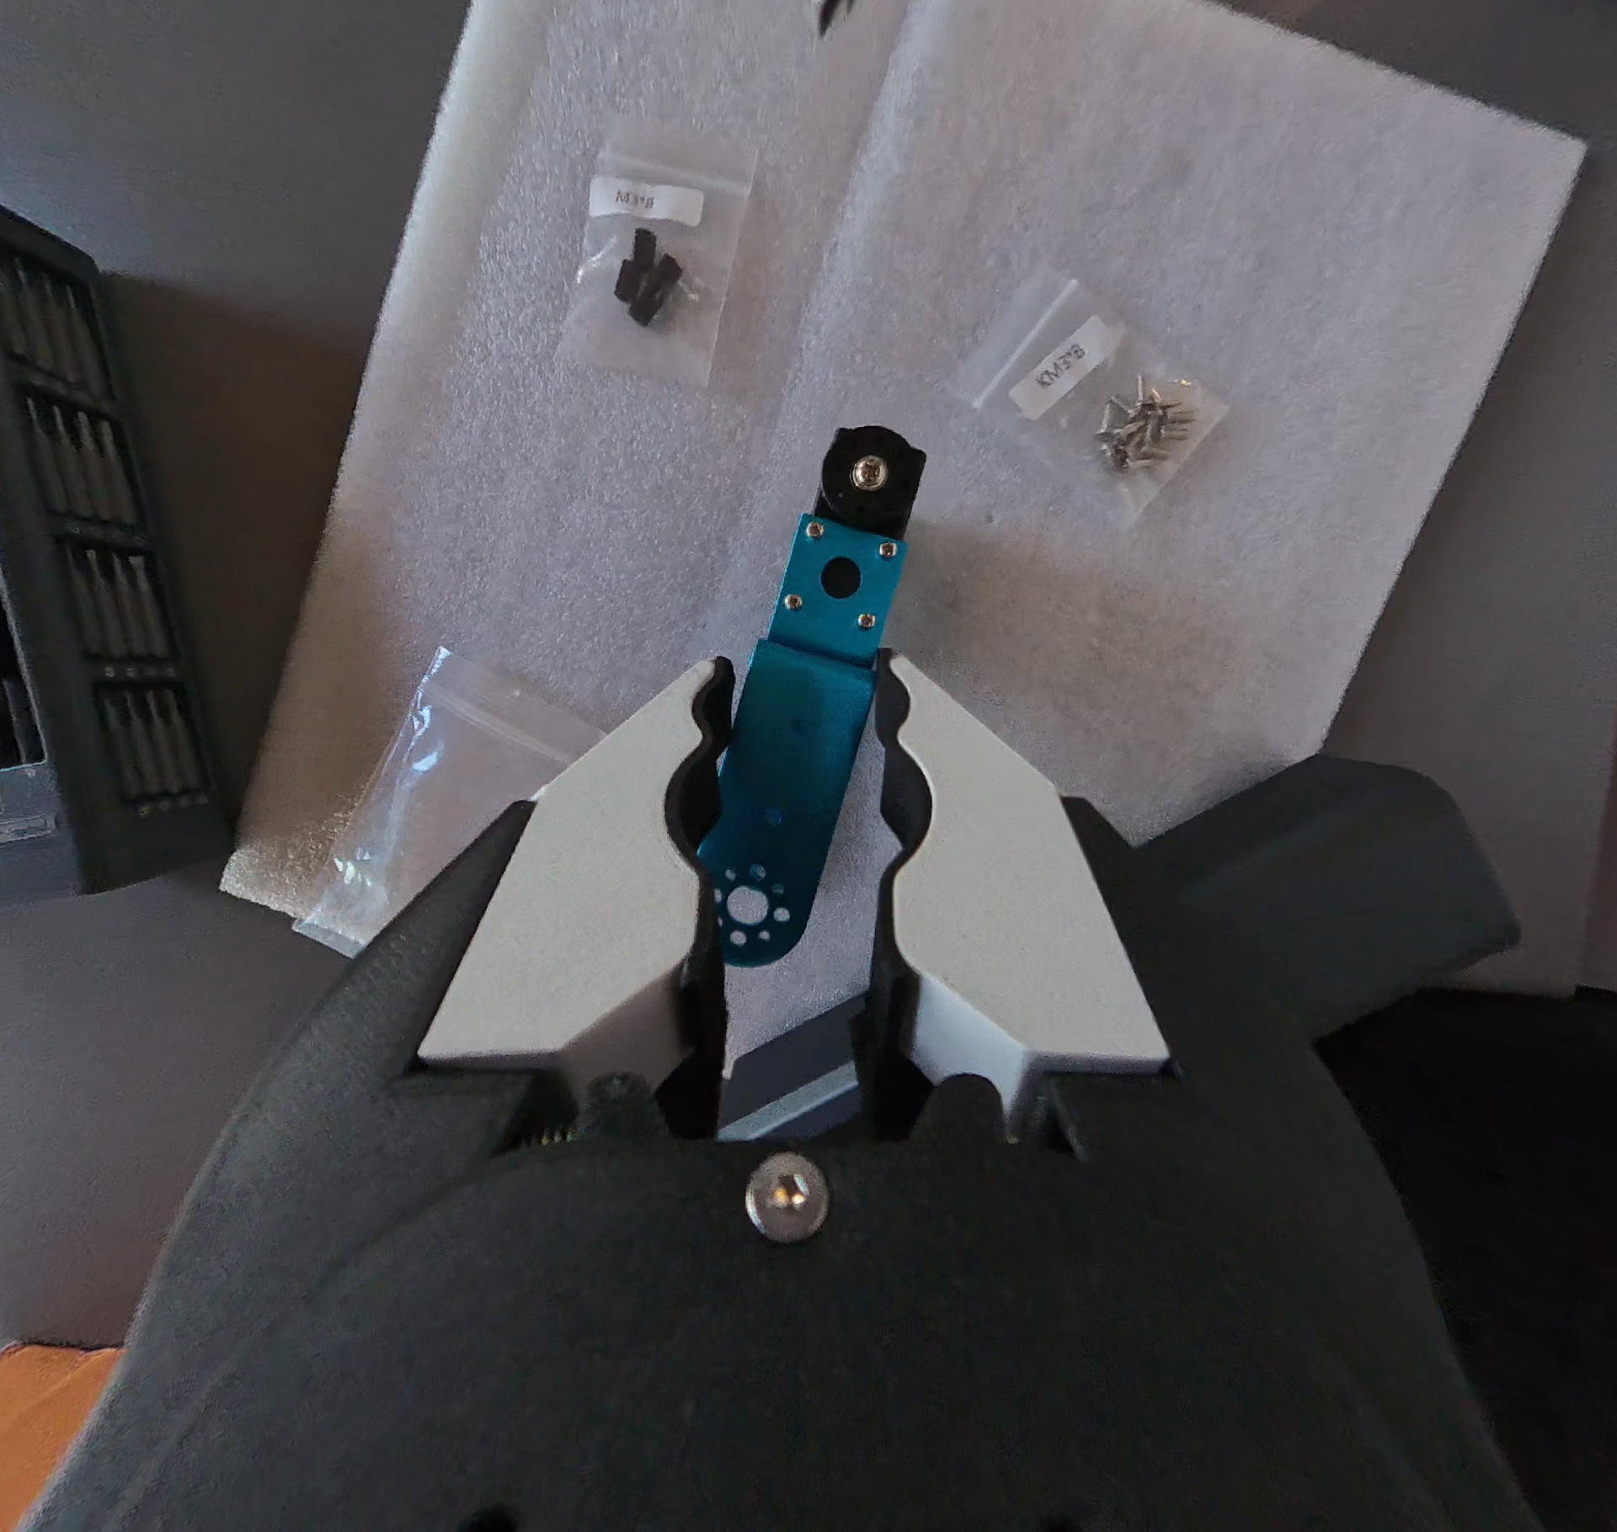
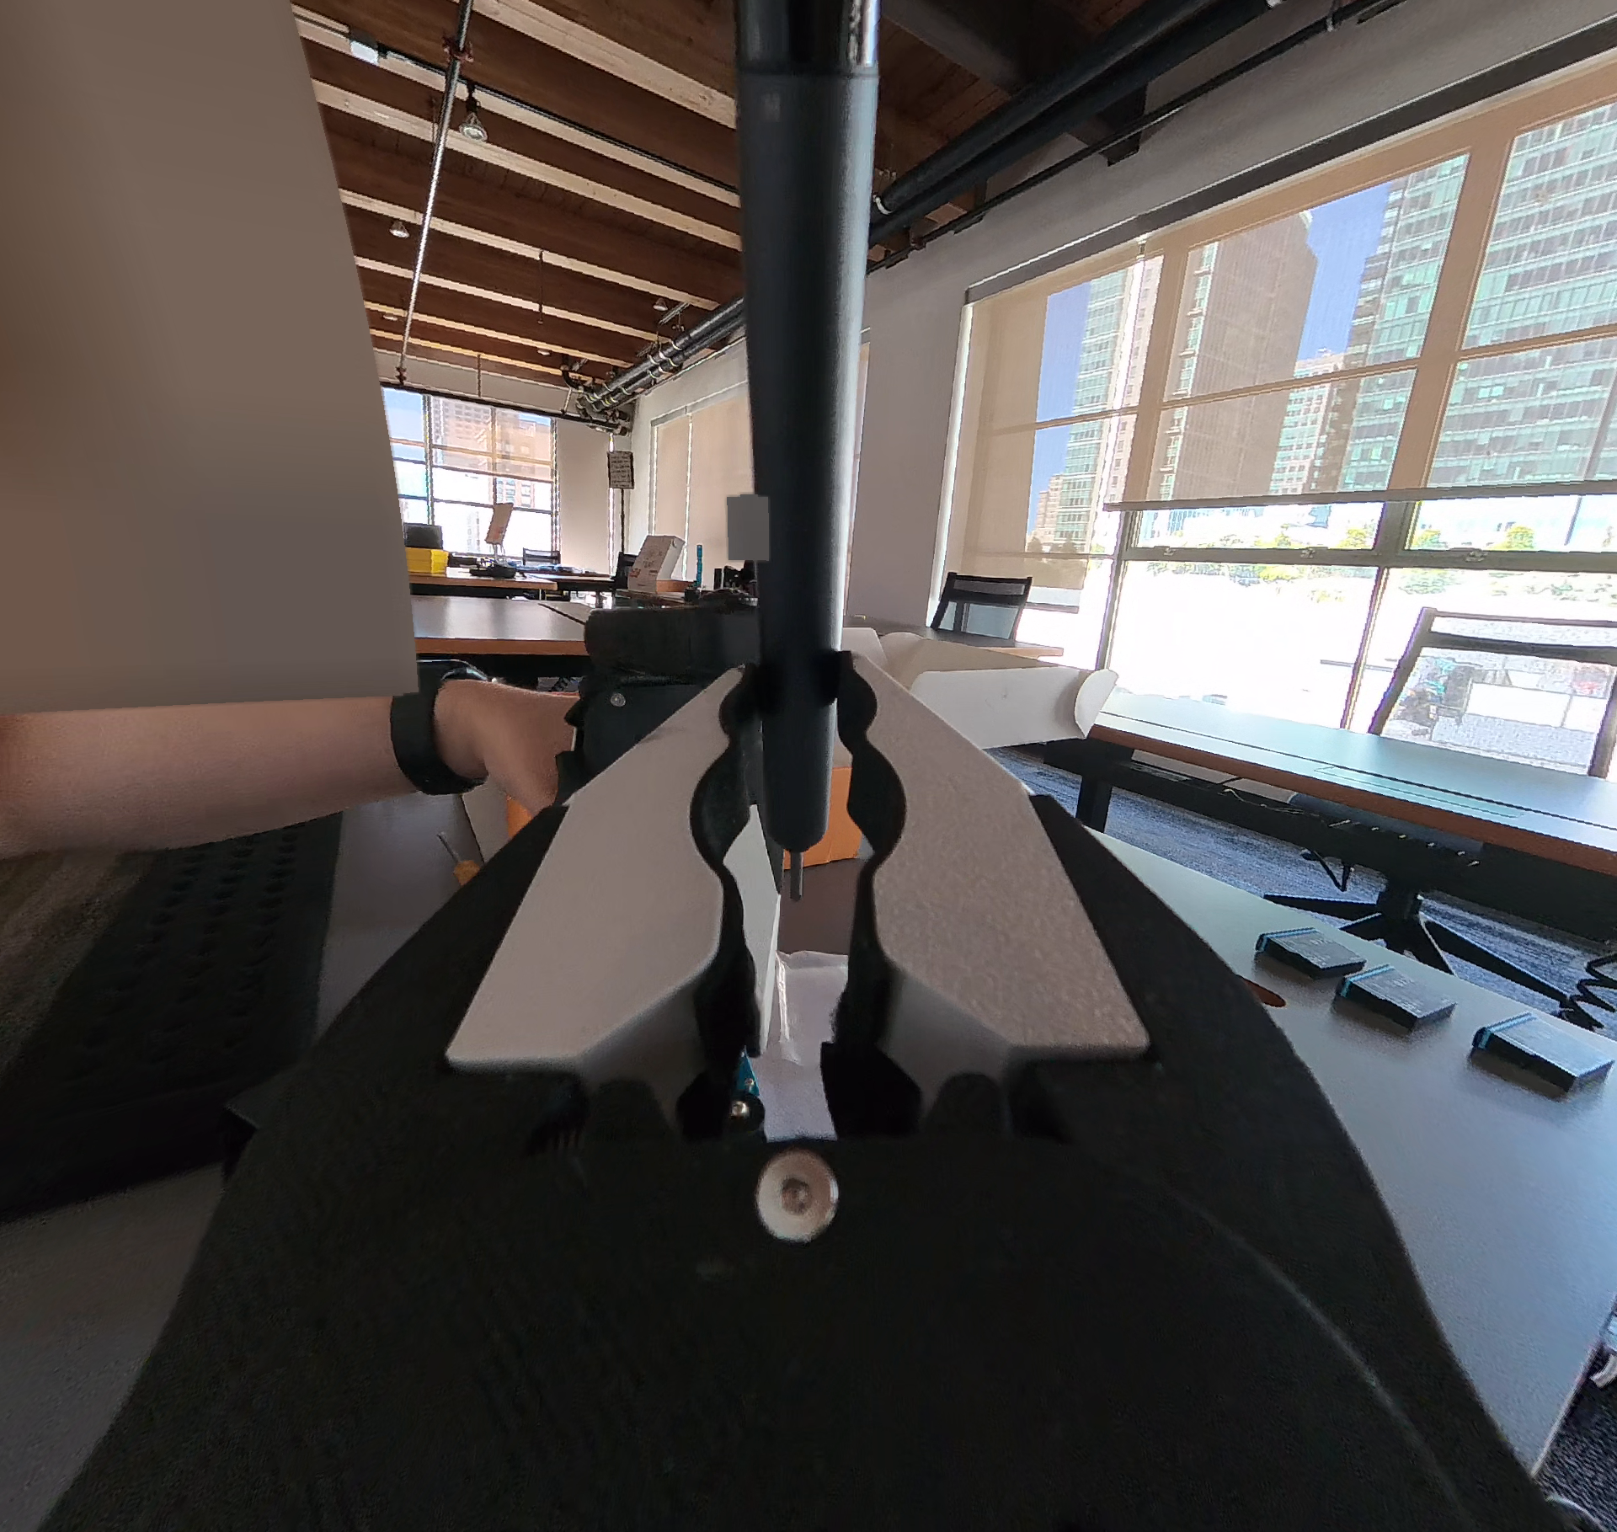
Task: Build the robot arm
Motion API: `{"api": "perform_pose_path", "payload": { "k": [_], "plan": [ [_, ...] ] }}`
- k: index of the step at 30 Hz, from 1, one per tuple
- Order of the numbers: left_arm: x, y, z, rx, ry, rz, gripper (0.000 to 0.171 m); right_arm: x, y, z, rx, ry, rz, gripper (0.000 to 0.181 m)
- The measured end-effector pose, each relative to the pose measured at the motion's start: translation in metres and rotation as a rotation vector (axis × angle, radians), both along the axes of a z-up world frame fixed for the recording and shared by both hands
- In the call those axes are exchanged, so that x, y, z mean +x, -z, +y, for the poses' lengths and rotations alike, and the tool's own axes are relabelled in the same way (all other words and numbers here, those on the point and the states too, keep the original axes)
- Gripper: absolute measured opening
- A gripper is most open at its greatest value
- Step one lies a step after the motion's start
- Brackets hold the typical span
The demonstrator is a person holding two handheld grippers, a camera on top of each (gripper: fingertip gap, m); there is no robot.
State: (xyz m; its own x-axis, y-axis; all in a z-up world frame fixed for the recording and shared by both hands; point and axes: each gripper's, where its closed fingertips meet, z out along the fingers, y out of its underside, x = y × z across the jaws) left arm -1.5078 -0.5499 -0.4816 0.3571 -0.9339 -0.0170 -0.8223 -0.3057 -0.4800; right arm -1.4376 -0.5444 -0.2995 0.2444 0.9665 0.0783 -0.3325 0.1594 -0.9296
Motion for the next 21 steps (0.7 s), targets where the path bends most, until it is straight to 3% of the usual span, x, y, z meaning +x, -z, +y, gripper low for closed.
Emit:
{"api": "perform_pose_path", "payload": {
  "k": [10,13,21],
  "plan": [
    [0.021,-0.013,-0.025,-0.027,-0.298,-0.206,0.027,0.001,-0.001,-0.002,0.0,-0.012,0.007,0.016],
    [0.035,-0.017,-0.037,0.009,-0.234,-0.273,0.027,-0.001,-0.001,-0.004,-0.001,-0.02,0.006,0.016],
    [0.032,-0.009,-0.039,0.098,0.044,-0.184,0.028,-0.003,-0.001,-0.007,0.009,-0.015,0.0,0.016]
  ]
}}
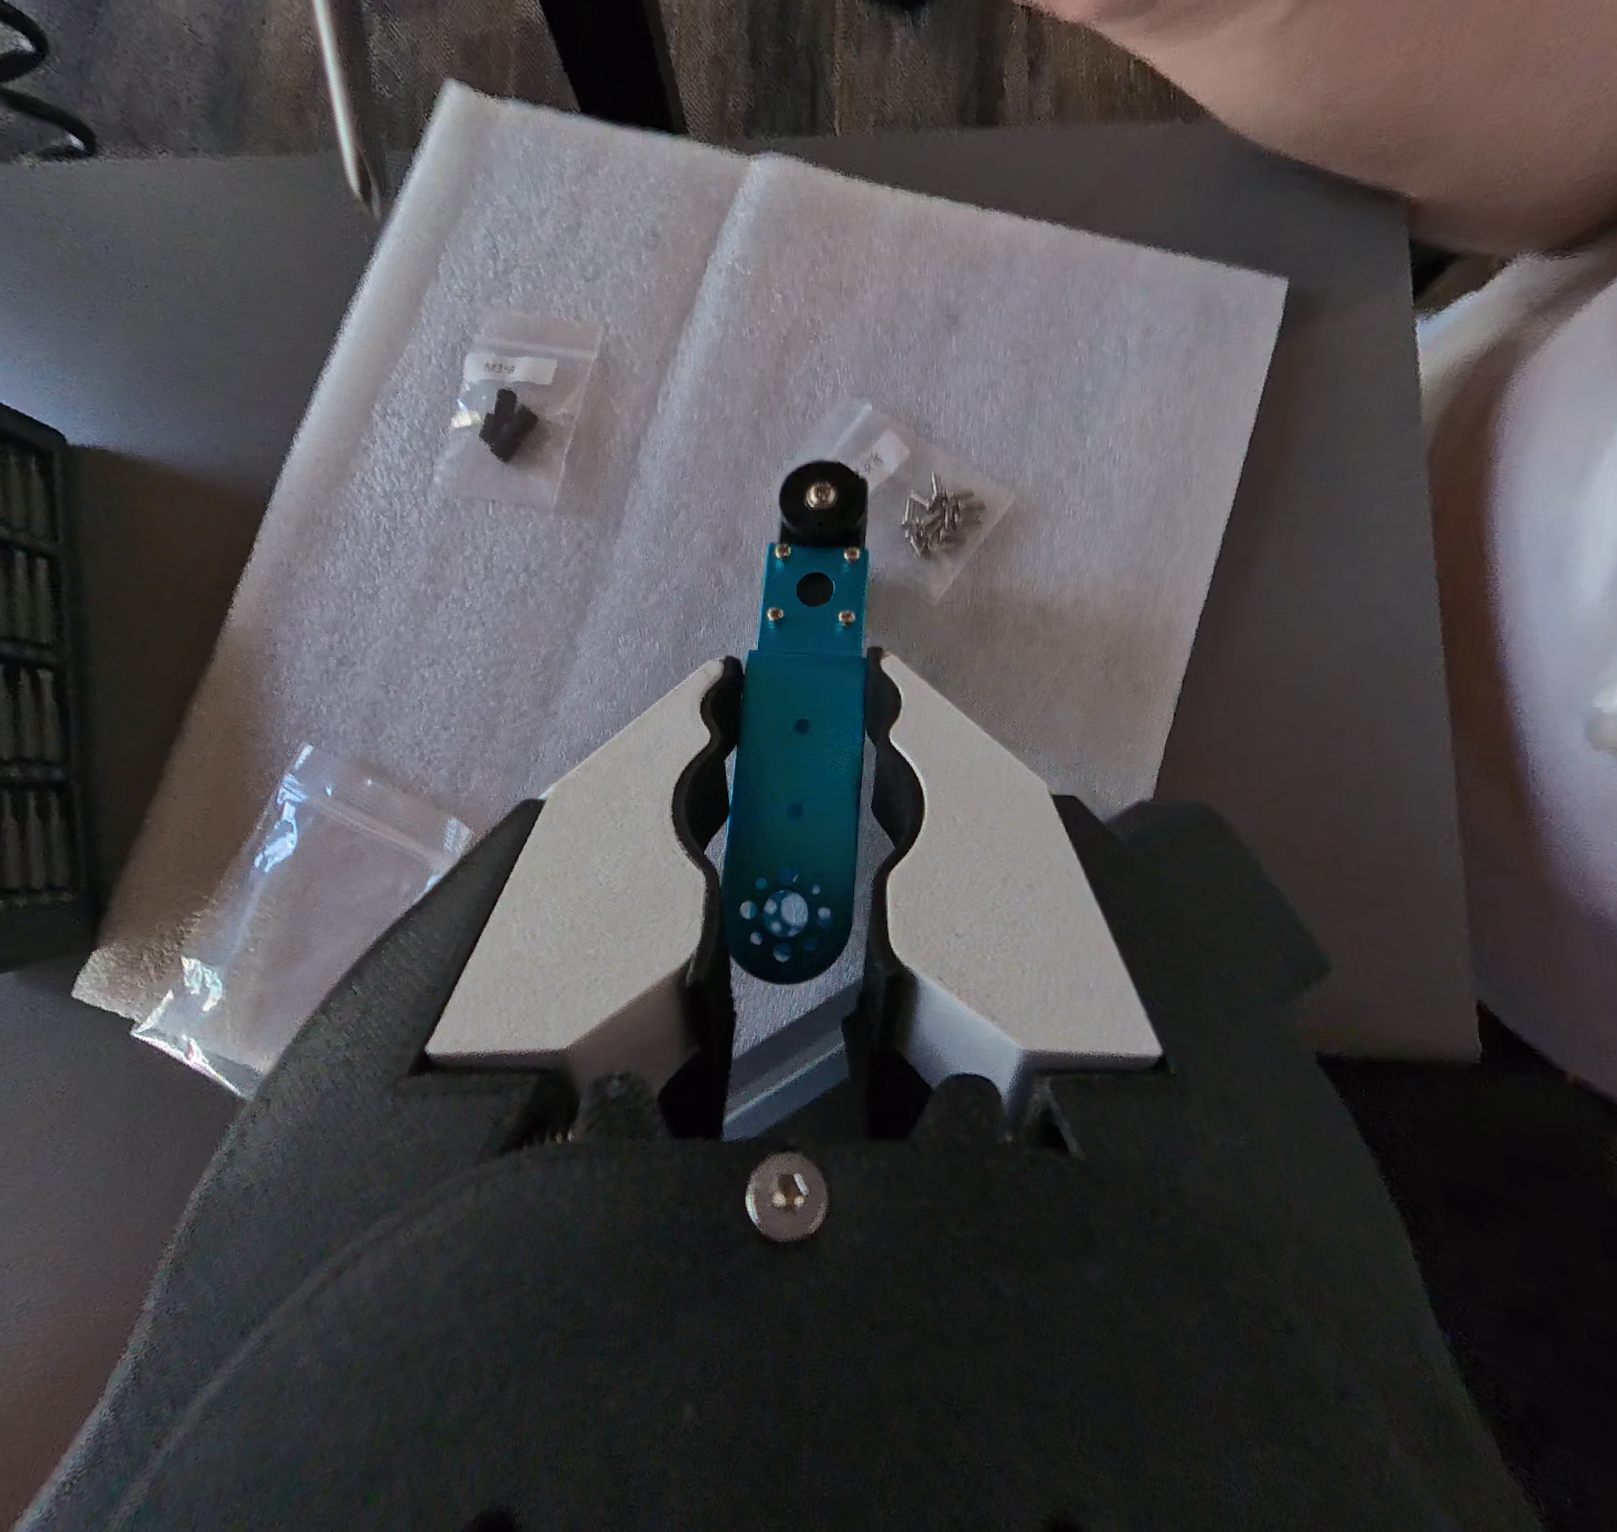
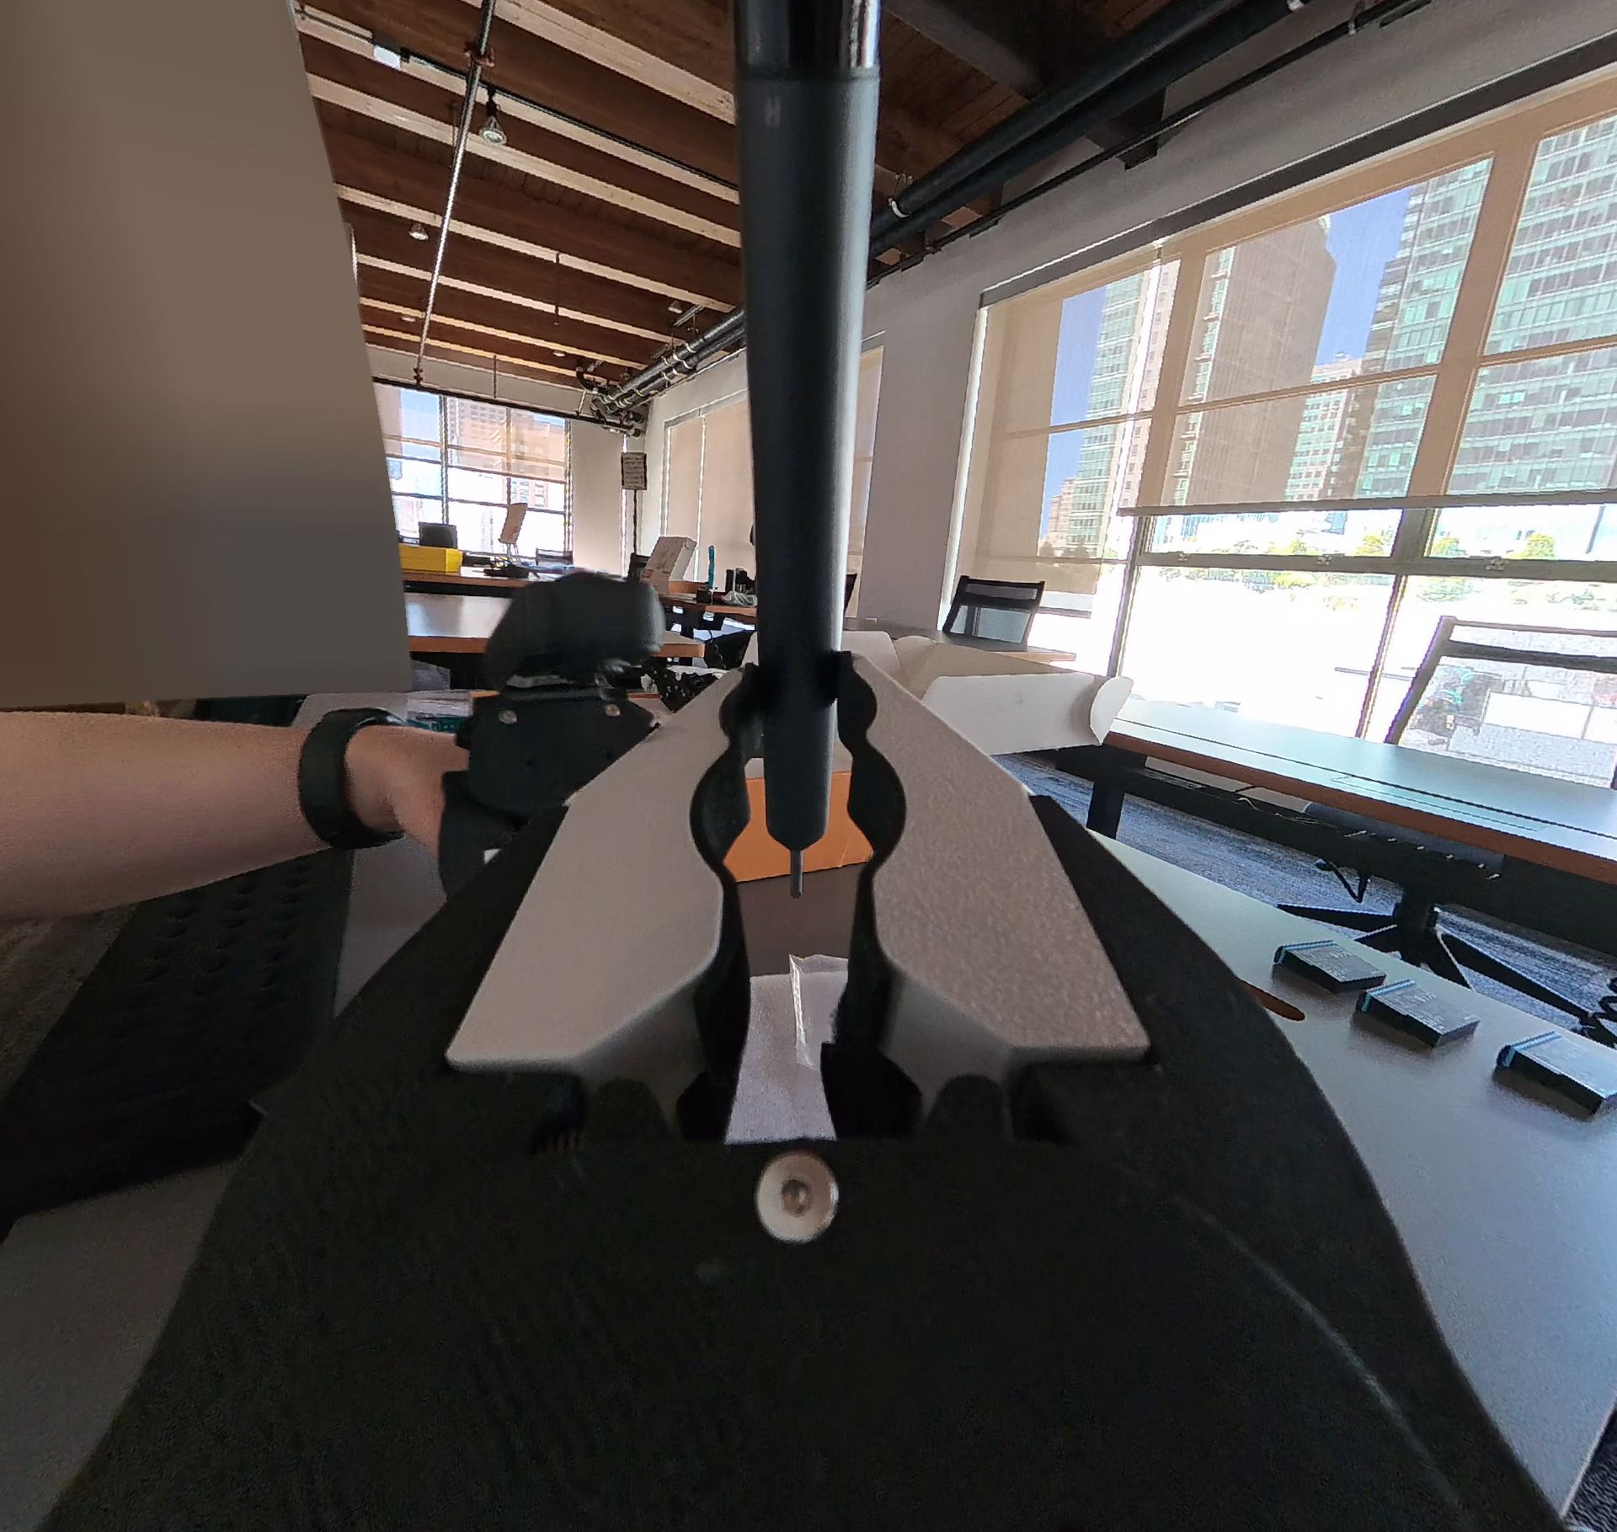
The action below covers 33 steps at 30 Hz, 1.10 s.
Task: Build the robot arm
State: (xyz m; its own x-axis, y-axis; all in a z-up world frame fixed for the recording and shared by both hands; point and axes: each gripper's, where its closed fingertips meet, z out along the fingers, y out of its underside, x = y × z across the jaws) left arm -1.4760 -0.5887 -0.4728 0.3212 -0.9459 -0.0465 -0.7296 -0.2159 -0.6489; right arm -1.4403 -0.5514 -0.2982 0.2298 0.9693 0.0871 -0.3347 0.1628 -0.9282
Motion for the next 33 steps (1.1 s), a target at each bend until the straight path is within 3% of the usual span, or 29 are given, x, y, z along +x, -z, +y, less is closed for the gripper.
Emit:
{"api": "perform_pose_path", "payload": {
  "k": [2,3,4,6,8,10,11,13,14,18,20,21,26,30,33],
  "plan": [
    [-0.012,0.009,0.002,-0.052,-0.003,0.036,0.03,0.0,0.001,0.0,-0.003,-0.001,-0.002,0.016],
    [-0.015,0.007,0.005,-0.066,-0.025,0.015,0.042,-0.001,0.001,0.001,-0.004,-0.003,-0.004,0.016],
    [-0.018,0.001,0.01,-0.07,-0.066,-0.023,0.053,-0.001,0.002,0.0,-0.004,-0.005,-0.006,0.016],
    [-0.028,-0.03,0.018,-0.069,-0.193,-0.165,0.058,-0.002,0.002,0.0,0.0,-0.005,-0.011,0.016],
    [-0.056,-0.056,0.022,-0.086,-0.474,-0.279,0.055,-0.002,0.002,0.0,0.005,0.001,-0.015,0.016],
    [-0.111,-0.048,0.01,-0.171,-0.921,-0.248,0.058,-0.003,0.002,0.001,0.003,-0.001,-0.016,0.016],
    [-0.13,-0.041,-0.004,-0.197,-1.073,-0.242,0.065,-0.004,0.003,0.0,-0.001,-0.008,-0.015,0.016],
    [-0.139,-0.036,-0.019,-0.215,-1.198,-0.352,0.062,-0.007,0.003,-0.001,-0.008,-0.023,-0.019,0.016],
    [-0.136,-0.029,-0.022,-0.247,-1.213,-0.389,0.064,-0.009,0.004,-0.002,-0.007,-0.031,-0.024,0.016],
    [-0.138,0.013,-0.032,-0.4,-1.241,-0.27,0.076,-0.008,0.0,-0.009,0.016,-0.03,-0.017,0.016],
    [-0.128,0.01,-0.019,-0.462,-1.2,-0.421,0.059,-0.006,-0.002,-0.011,0.025,-0.029,-0.007,0.016],
    [-0.126,0.012,-0.014,-0.507,-1.199,-0.47,0.062,-0.005,-0.002,-0.011,0.024,-0.028,-0.006,0.016],
    [-0.125,0.015,-0.002,-0.622,-1.14,-0.578,0.047,-0.006,-0.001,-0.009,0.013,-0.039,-0.004,0.016],
    [-0.119,0.004,0.011,-0.601,-1.109,-0.661,0.02,-0.005,-0.001,-0.008,0.011,-0.04,-0.003,0.016],
    [-0.111,-0.001,0.024,-0.611,-1.081,-0.699,0.016,-0.005,-0.001,-0.008,0.007,-0.045,-0.003,0.016]
  ]
}}
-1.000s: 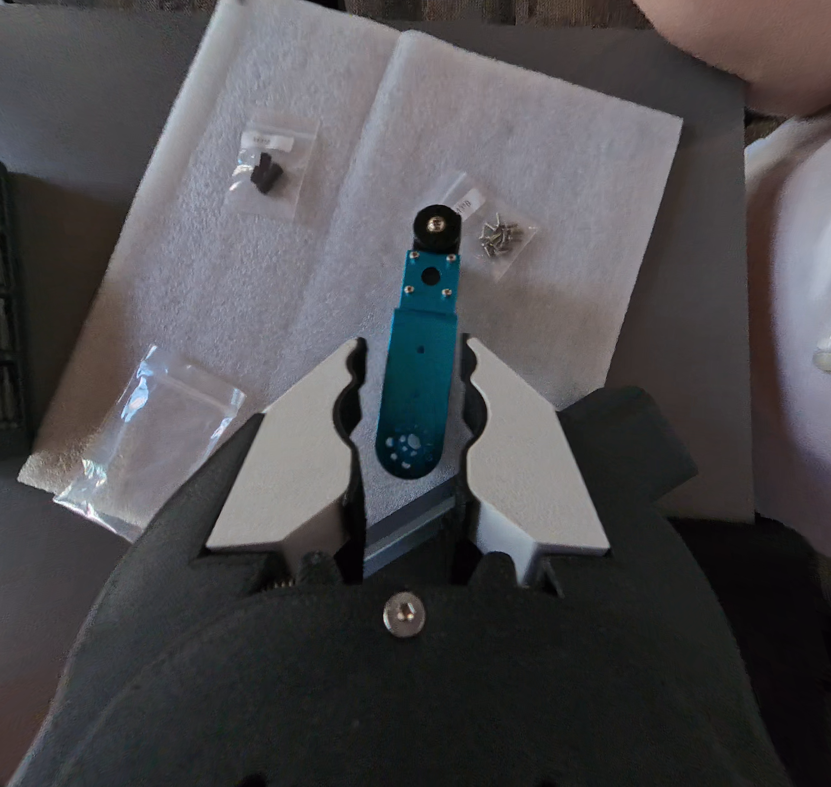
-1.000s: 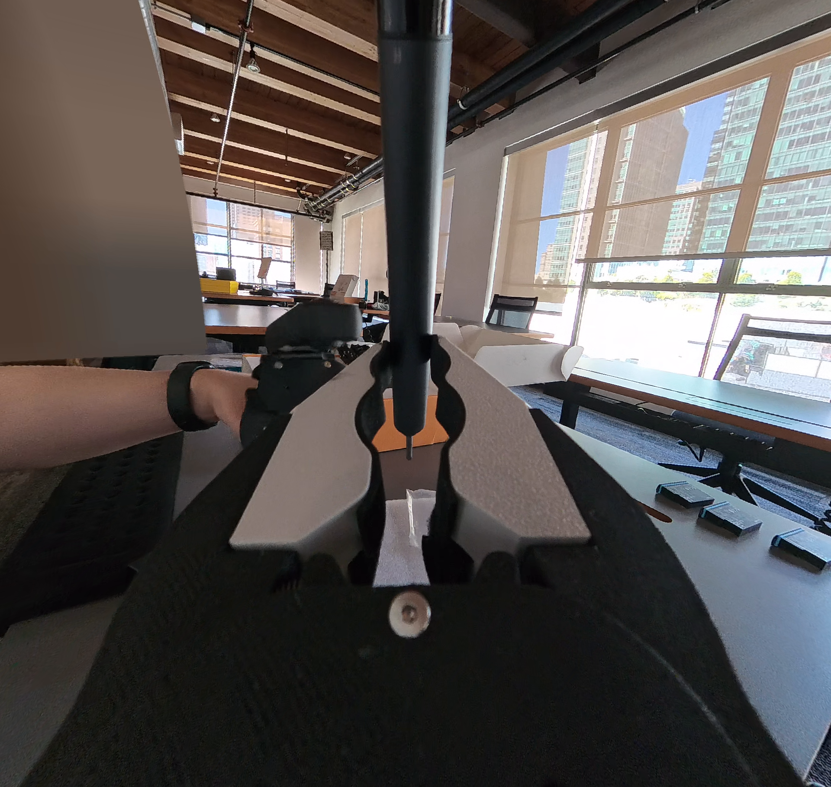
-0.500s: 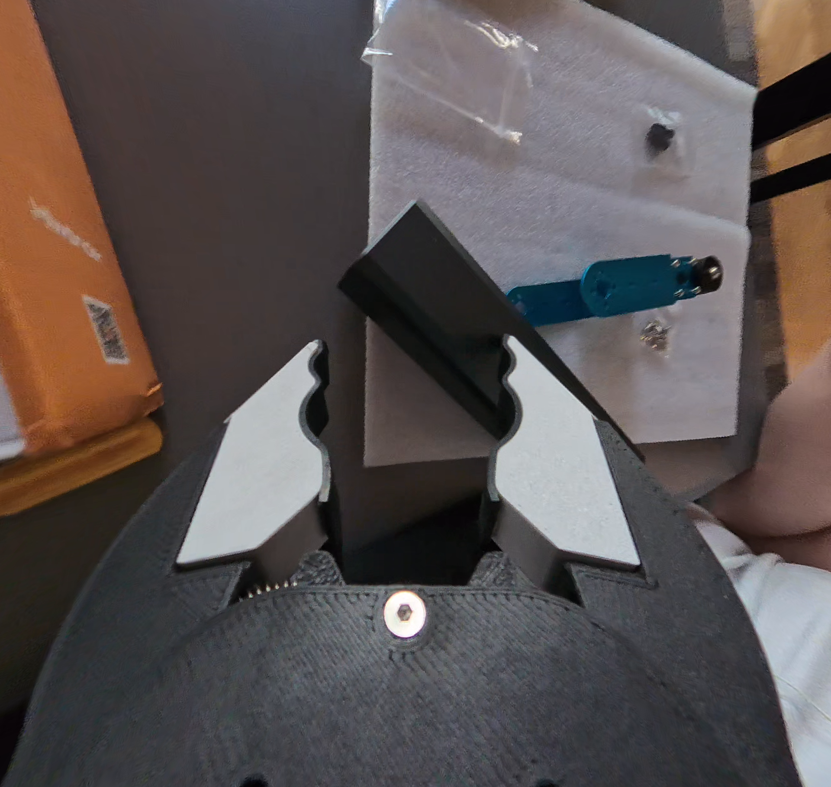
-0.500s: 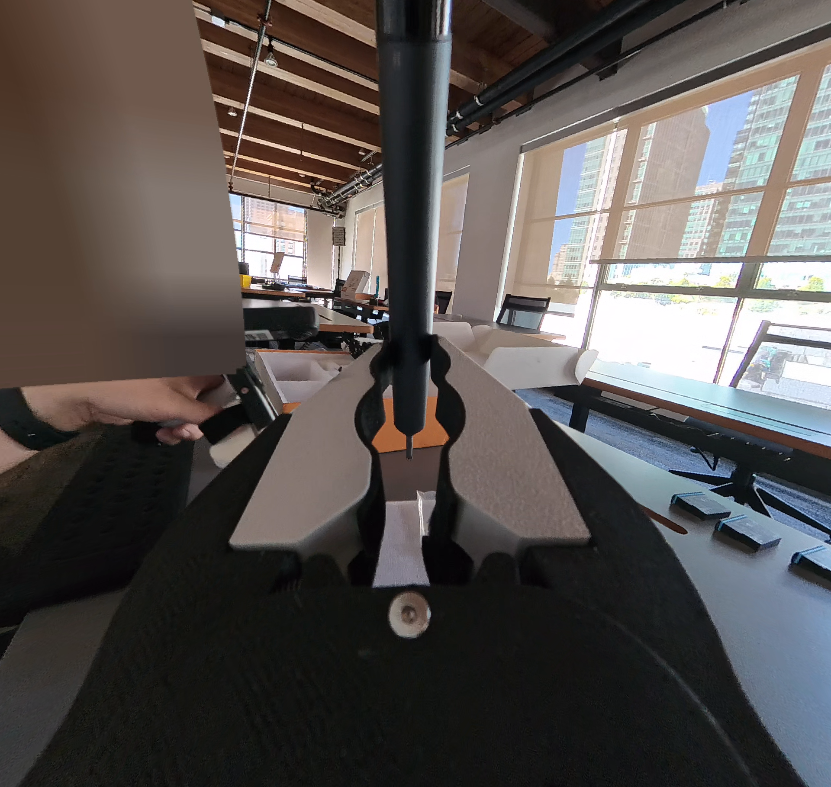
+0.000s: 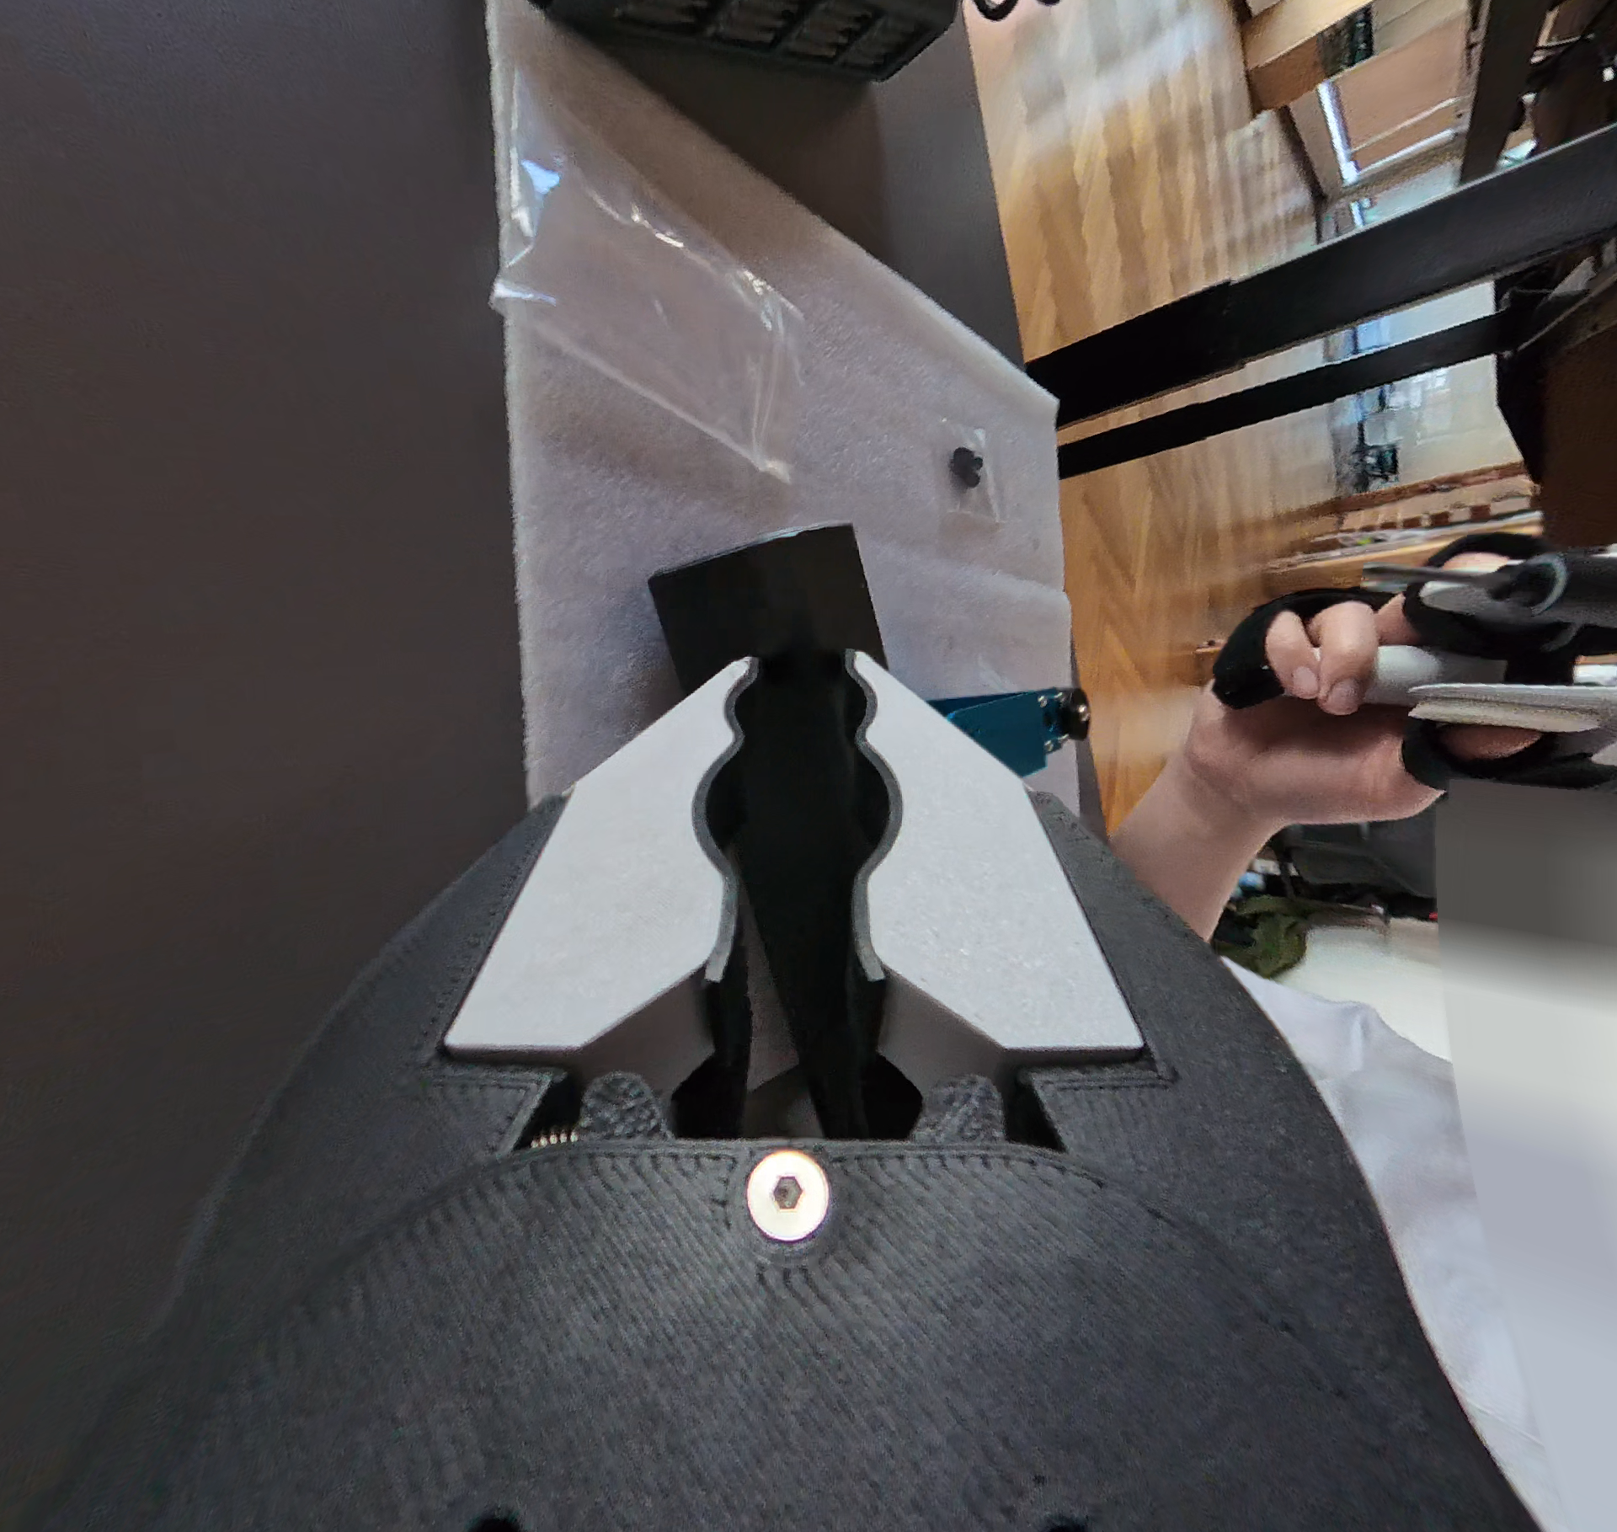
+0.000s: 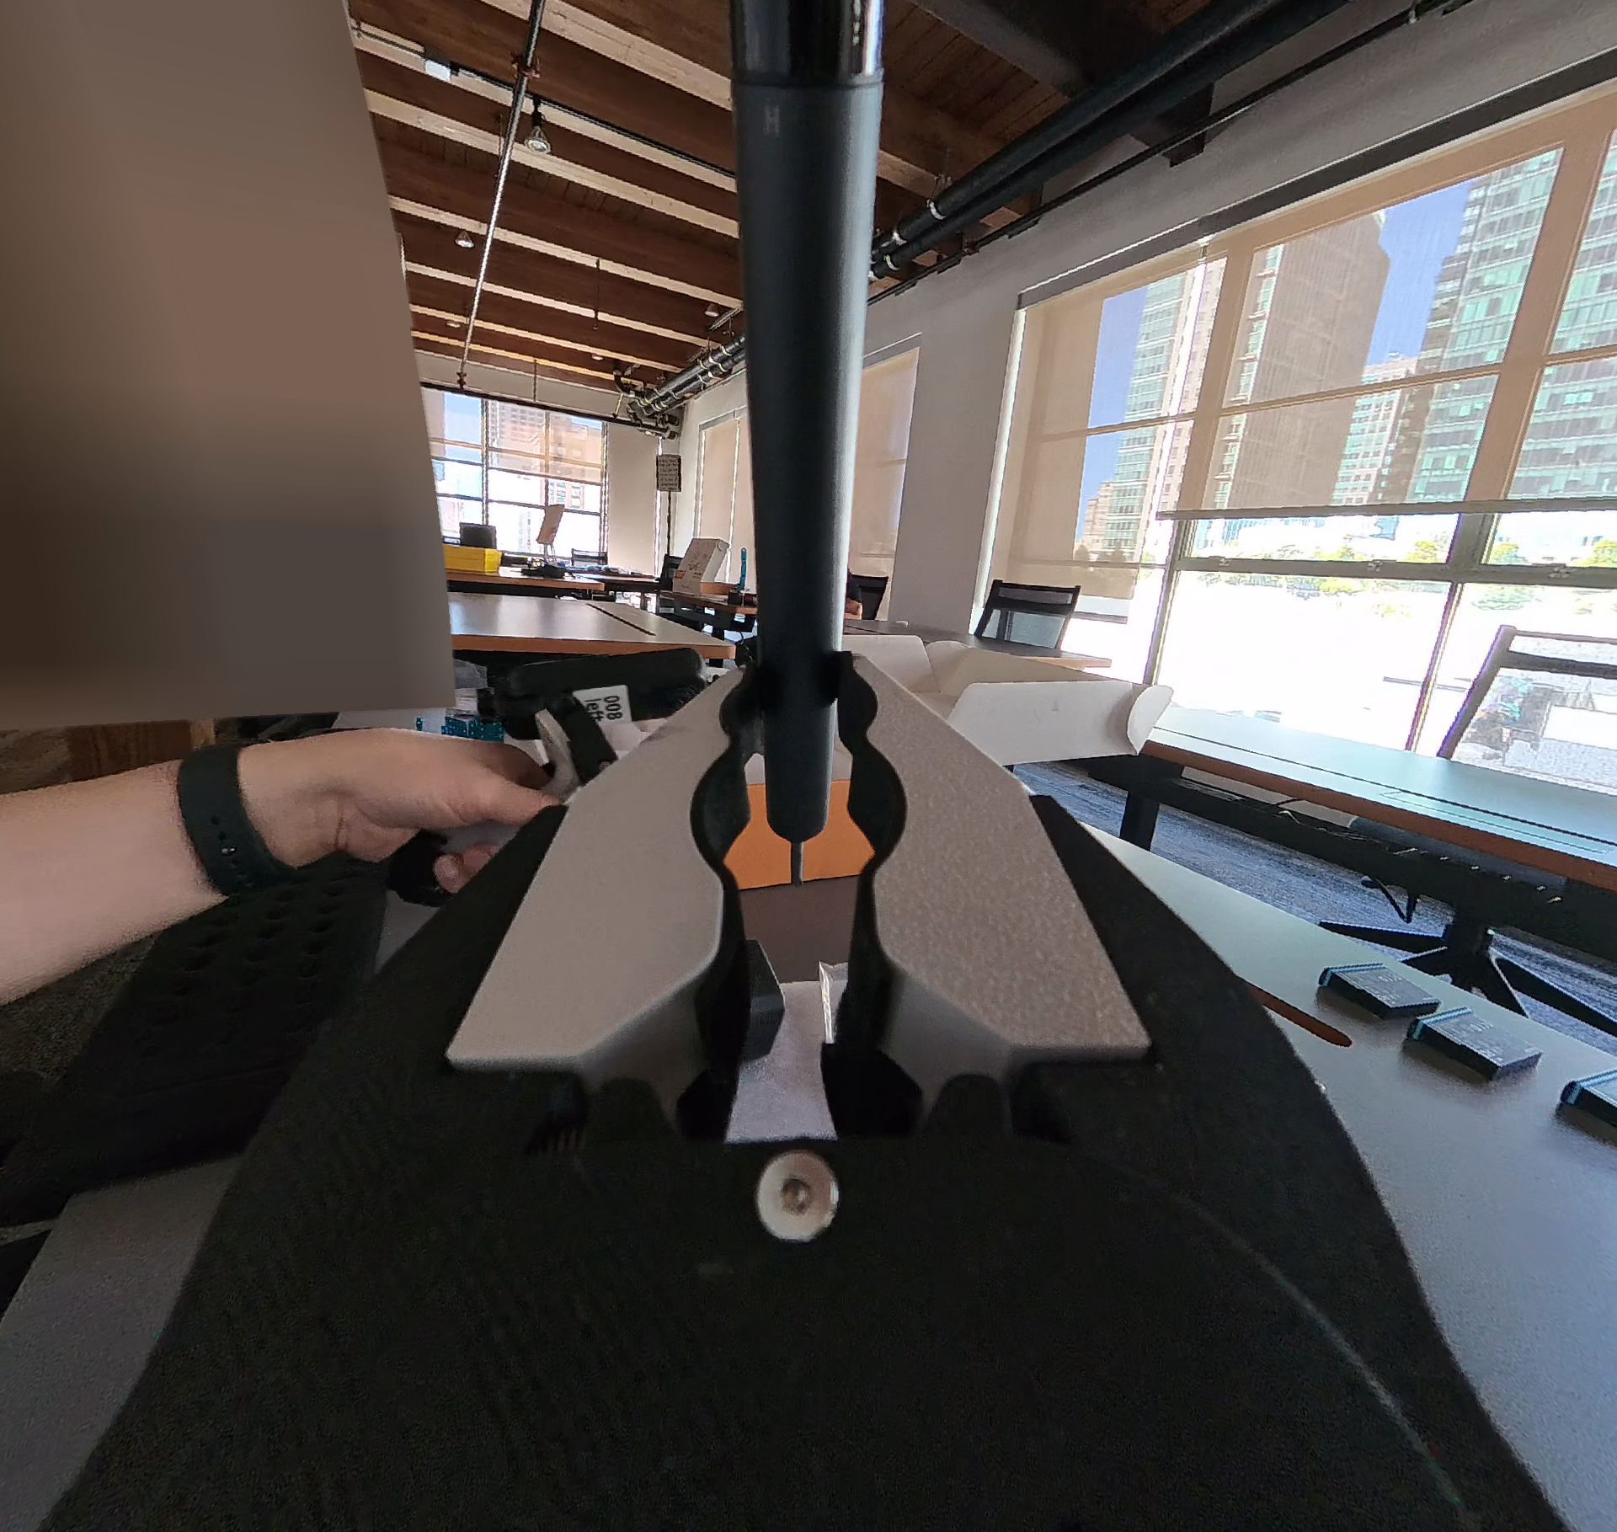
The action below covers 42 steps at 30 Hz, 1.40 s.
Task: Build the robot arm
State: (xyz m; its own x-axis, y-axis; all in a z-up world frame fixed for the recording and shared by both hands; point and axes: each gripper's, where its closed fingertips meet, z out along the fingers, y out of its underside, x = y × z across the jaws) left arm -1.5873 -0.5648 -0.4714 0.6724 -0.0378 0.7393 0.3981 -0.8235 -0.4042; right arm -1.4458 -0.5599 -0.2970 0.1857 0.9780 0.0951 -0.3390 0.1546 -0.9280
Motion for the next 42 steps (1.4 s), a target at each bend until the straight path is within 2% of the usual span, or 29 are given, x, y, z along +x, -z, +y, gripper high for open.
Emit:
{"api": "perform_pose_path", "payload": {
  "k": [3,5,6,8,11,15,16,18,21,25,27,29,34,37,42],
  "plan": [
    [0.018,-0.018,0.003,0.069,0.088,-0.112,0.014,0.0,0.0,0.0,0.004,0.005,-0.003,0.016],
    [0.018,-0.022,-0.006,0.101,0.102,-0.101,0.025,0.0,0.001,0.0,0.003,0.008,-0.004,0.016],
    [0.012,-0.018,-0.012,0.09,0.078,-0.049,0.034,0.0,0.001,0.0,0.002,0.008,-0.005,0.016],
    [0.006,-0.004,-0.033,0.037,0.061,0.105,0.062,-0.001,0.001,0.001,-0.001,0.001,-0.007,0.016],
    [0.017,-0.002,-0.066,0.037,0.087,0.294,0.079,-0.002,0.002,0.0,0.005,0.006,-0.016,0.016],
    [0.016,0.027,-0.088,-0.067,0.15,0.674,0.09,-0.001,0.001,-0.001,0.011,0.009,-0.012,0.016],
    [0.018,0.032,-0.088,-0.084,0.17,0.714,0.085,-0.001,0.001,-0.001,0.012,0.012,-0.013,0.016],
    [0.03,0.037,-0.086,-0.118,0.196,0.678,0.068,0.0,0.001,-0.001,0.011,0.013,-0.011,0.016],
    [0.02,0.038,-0.081,-0.167,0.197,0.688,0.053,0.001,0.0,0.0,0.011,0.018,-0.007,0.016],
    [0.026,0.032,-0.077,-0.205,0.175,0.487,0.053,0.001,0.0,0.0,0.005,0.008,-0.005,0.016],
    [0.028,0.027,-0.076,-0.219,0.157,0.435,0.053,0.001,0.0,0.0,0.005,0.007,-0.005,0.016],
    [0.03,0.027,-0.074,-0.217,0.149,0.474,0.053,0.001,0.001,0.001,-0.001,0.003,-0.005,0.016],
    [0.042,0.034,-0.075,-0.211,0.165,0.696,0.053,0.002,0.0,0.0,-0.003,0.001,0.002,0.016],
    [0.057,0.033,-0.072,-0.196,0.172,0.674,0.053,0.002,0.0,-0.001,-0.003,-0.001,-0.003,0.016],
    [0.062,0.036,-0.064,-0.198,0.152,0.677,0.055,-0.002,0.004,-0.003,0.008,0.008,-0.042,0.016]
  ]
}}
